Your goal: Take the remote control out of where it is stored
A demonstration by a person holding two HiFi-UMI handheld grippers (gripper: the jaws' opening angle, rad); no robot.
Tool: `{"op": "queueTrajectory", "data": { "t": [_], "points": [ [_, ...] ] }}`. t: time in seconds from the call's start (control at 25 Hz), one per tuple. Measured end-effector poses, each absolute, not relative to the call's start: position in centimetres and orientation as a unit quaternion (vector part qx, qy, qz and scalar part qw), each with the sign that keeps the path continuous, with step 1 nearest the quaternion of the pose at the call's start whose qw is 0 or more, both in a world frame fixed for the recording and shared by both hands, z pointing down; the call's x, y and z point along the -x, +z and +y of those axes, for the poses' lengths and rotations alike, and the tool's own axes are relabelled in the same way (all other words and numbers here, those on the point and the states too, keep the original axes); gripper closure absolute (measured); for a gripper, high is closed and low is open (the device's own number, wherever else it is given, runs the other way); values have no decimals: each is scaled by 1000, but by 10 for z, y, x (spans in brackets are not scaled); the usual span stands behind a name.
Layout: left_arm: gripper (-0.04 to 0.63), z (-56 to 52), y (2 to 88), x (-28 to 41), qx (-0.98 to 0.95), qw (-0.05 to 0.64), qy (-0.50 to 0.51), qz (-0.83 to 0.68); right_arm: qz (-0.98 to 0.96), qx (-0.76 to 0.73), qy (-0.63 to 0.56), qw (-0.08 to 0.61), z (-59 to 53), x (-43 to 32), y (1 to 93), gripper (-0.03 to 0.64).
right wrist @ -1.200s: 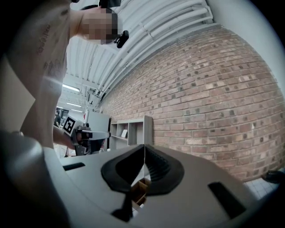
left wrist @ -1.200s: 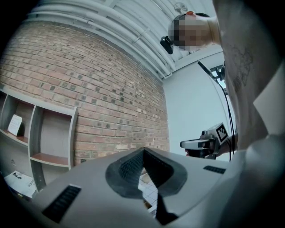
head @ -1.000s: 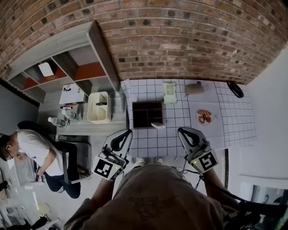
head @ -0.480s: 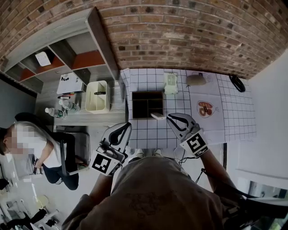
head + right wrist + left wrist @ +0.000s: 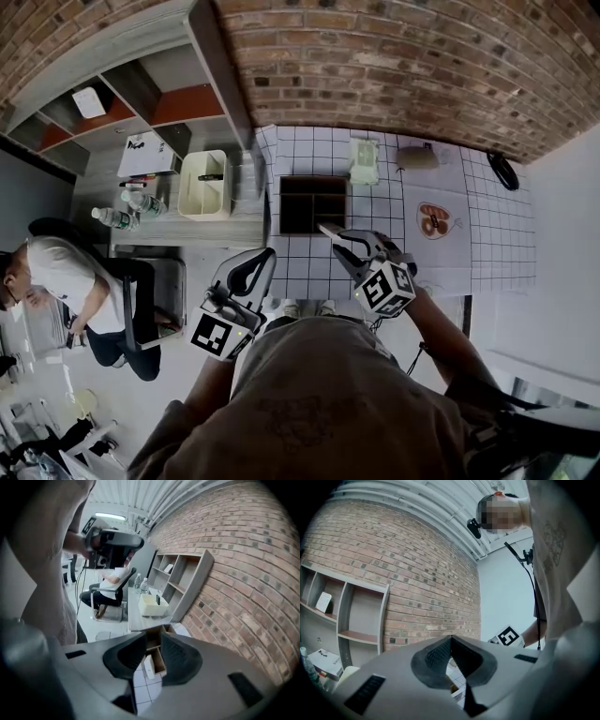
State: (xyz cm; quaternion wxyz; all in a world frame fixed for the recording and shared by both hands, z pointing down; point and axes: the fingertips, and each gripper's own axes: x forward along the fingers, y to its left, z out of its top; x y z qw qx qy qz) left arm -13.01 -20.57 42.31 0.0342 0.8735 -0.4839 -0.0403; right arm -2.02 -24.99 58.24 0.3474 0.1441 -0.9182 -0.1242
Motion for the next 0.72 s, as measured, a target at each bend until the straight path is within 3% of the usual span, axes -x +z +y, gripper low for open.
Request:
{"op": "queueTrajectory", "data": {
  "t": [0.28,0.48,0.72],
  "points": [
    [591,-208,428,133,-869,42,-41,-491,-863,-78,-222,446,-249,25,645,506],
    [591,-211,434,137,-862,46,-36,-503,-843,-48,-232,483,-253,26,682,468],
    [591,-215,437,140,-859,51,-34,-508,-819,-39,-233,523,-270,24,717,468]
  ]
}}
